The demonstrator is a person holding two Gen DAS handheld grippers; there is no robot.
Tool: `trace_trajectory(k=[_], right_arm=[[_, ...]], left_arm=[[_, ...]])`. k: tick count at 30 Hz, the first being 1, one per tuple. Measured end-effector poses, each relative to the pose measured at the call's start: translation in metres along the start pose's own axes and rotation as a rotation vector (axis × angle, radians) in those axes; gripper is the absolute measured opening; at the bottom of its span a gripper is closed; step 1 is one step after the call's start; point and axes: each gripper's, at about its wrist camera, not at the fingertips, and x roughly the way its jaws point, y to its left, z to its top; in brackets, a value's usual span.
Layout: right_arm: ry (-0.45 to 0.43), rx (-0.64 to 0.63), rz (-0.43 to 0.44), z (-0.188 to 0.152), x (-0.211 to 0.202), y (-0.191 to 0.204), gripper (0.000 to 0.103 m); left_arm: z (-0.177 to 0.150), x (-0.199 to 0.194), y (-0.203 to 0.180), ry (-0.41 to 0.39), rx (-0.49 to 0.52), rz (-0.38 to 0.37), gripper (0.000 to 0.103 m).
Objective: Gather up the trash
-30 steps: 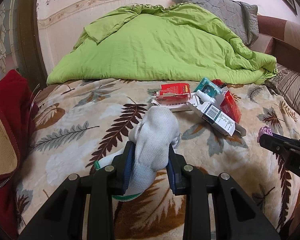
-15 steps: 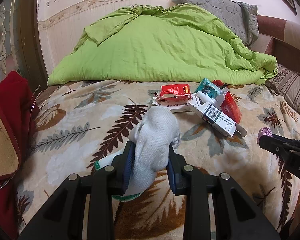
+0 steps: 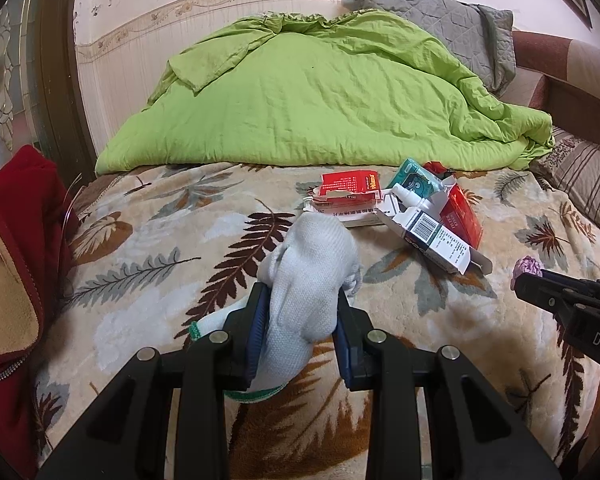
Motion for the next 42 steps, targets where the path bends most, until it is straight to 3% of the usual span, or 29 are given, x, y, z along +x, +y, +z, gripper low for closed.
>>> trace_trajectory(k=[42], right_arm=[[0.005, -0.009, -0.002, 0.0001, 0.0016, 0.003, 0.03]], left_arm=[[0.0015, -0.0019, -0.0036, -0.008, 0.011, -0.005, 0.03]])
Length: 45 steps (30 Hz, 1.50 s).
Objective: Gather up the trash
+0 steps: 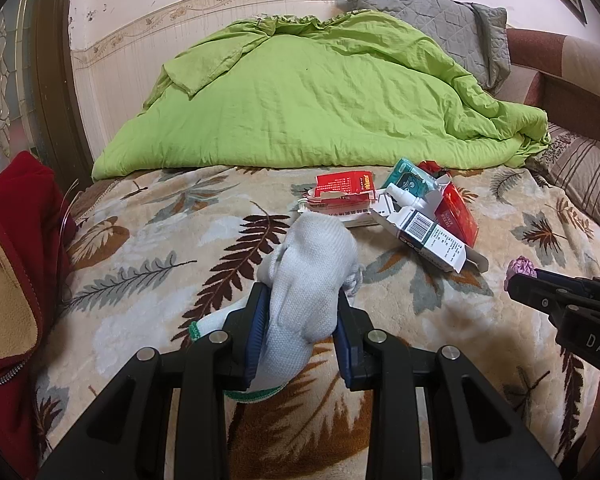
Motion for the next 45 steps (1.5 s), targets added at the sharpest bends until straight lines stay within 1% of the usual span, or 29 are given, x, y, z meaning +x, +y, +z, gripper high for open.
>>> trace_trajectory(k=[4, 8, 11, 20, 22, 25, 26, 28, 29, 30, 32, 33, 35, 36, 37, 40, 42, 43, 45], right_arm=[[-0.006, 0.015, 0.008, 0.0, -0.003, -0.004, 0.03], [-0.027, 0.052, 0.009, -0.001, -0.012, -0.013, 0.03], [-0.028, 0.083, 0.021, -0.003, -0.019, -0.018, 0.03], [-0.044, 0.117, 0.026, -0.012, -0.035, -0.023, 0.03], [-0.046, 0.115, 0.023, -0.012, -0.036, -0.023, 0.03], [-0.039, 0.125, 0.037, -0.014, -0.042, -0.024, 0.03], [-0.04, 0.133, 0.044, -0.016, -0.045, -0.025, 0.03], [-0.055, 0.155, 0.052, -0.021, -0.063, -0.033, 0.03], [-0.057, 0.158, 0.05, -0.023, -0.07, -0.034, 0.03], [-0.061, 0.161, 0.045, -0.028, -0.082, -0.04, 0.03], [-0.074, 0.161, 0.019, -0.038, -0.104, -0.051, 0.03], [-0.079, 0.164, -0.009, -0.047, -0.121, -0.063, 0.03], [-0.081, 0.185, -0.048, -0.061, -0.145, -0.084, 0.03], [-0.08, 0.202, -0.073, -0.069, -0.158, -0.096, 0.03], [-0.078, 0.215, -0.099, -0.076, -0.169, -0.107, 0.03], [-0.073, 0.268, -0.199, -0.1, -0.206, -0.145, 0.03], [-0.07, 0.327, -0.253, -0.117, -0.231, -0.173, 0.03], [-0.072, 0.342, -0.267, -0.121, -0.238, -0.18, 0.03], [-0.077, 0.383, -0.309, -0.134, -0.255, -0.2, 0.031]], left_arm=[[-0.001, -0.001, -0.001, 0.001, 0.003, -0.012, 0.03], [-0.001, -0.001, -0.004, -0.005, 0.02, -0.01, 0.03], [-0.003, -0.003, -0.006, -0.007, 0.022, -0.011, 0.03], [-0.005, -0.007, -0.006, -0.019, 0.035, -0.003, 0.03], [-0.005, -0.007, -0.007, -0.017, 0.036, -0.015, 0.03], [-0.005, -0.013, -0.013, -0.017, 0.043, -0.073, 0.03], [-0.004, -0.018, -0.017, -0.016, 0.057, -0.107, 0.03], [-0.002, -0.031, -0.028, -0.028, 0.075, -0.187, 0.03], [-0.001, -0.037, -0.034, -0.033, 0.087, -0.212, 0.03], [0.0, -0.044, -0.043, -0.037, 0.111, -0.243, 0.03], [0.001, -0.06, -0.064, -0.038, 0.161, -0.327, 0.03], [0.002, -0.066, -0.074, -0.03, 0.173, -0.382, 0.03], [0.003, -0.079, -0.098, 0.015, 0.202, -0.525, 0.03], [0.002, -0.085, -0.109, 0.032, 0.216, -0.571, 0.03], [0.003, -0.093, -0.124, 0.049, 0.237, -0.638, 0.03], [0.003, -0.111, -0.161, 0.082, 0.29, -0.761, 0.03], [0.002, -0.123, -0.189, 0.102, 0.322, -0.837, 0.03], [0.002, -0.128, -0.207, 0.122, 0.343, -0.884, 0.03], [-0.002, -0.136, -0.235, 0.154, 0.36, -0.938, 0.03]])
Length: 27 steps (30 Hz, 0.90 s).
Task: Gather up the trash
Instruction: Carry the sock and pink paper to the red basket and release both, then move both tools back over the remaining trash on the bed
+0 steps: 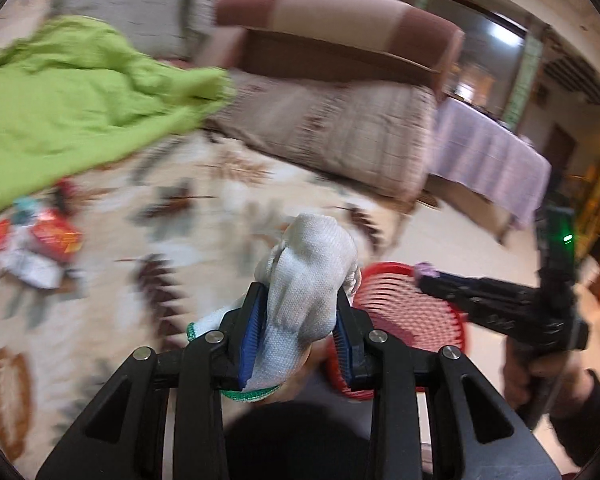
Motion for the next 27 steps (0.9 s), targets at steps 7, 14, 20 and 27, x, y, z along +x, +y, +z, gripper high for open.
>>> trace_trajectory(k=[7, 14, 20, 27], right_arm=[[0.02, 0.111, -0.079, -0.009, -0.005, -0.058, 0.033], [0.054, 0.154, -0.121, -0.021, 0.002, -0.085, 0.051], [-0.047, 0.126, -0.245, -0.012, -0.006, -0.102, 0.052], [-0.147, 0.036, -0.331, 0.006, 0.024, -0.135, 0.052]], left_arm=[[0.01, 0.064, -0.061, 0.122, 0.051, -0.122, 0.035], [0.011, 0.083, -0.083, 0.161, 0.085, -0.148, 0.058], [0.015, 0.059, -0.067, 0.1, 0.09, -0.078, 0.06], [0.01, 0.017, -0.016, 0.03, 0.053, 0.053, 0.06]])
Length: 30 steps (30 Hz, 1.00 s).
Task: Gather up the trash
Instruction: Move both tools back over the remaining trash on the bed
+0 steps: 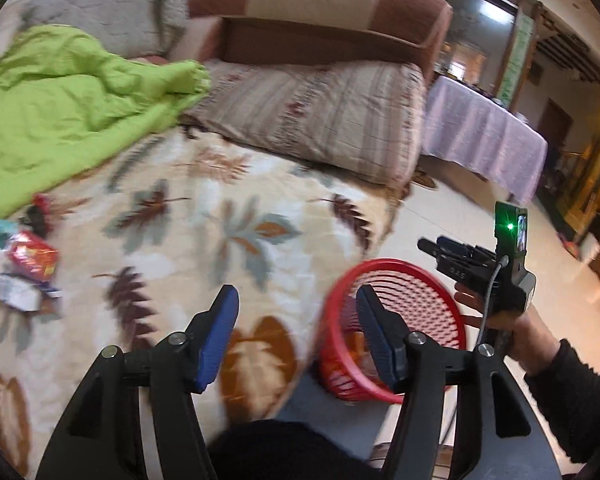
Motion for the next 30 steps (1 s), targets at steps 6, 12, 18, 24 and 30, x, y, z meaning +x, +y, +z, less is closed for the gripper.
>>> trace_trajectory(k=[6, 12, 18, 24, 30], right_arm=[[0.072, -0.017, 0.142, -0.005, 0.022, 0.017, 0.052], [0.107, -0.007, 0.174, -0.024, 0.009, 0.028, 0.052], [0.125, 0.003, 0.187, -0.031, -0.007, 0.033, 0.052], [0.025, -0.044, 0.143, 0.007, -0.058, 0.035, 0.052], [-0.132, -0.097, 0.342, 0.04, -0.103, 0.105, 0.067]], left_arm=[[-0.014, -0.023, 0.047, -0.01, -0.076, 0.071, 0.06], [-0.029, -0.042, 0.082, -0.024, -0.131, 0.131, 0.06], [-0.045, -0.063, 0.113, -0.033, -0.199, 0.213, 0.06], [-0.07, -0.105, 0.148, -0.077, -0.305, 0.371, 0.065], [-0.087, -0.141, 0.185, -0.136, -0.447, 0.506, 0.065]])
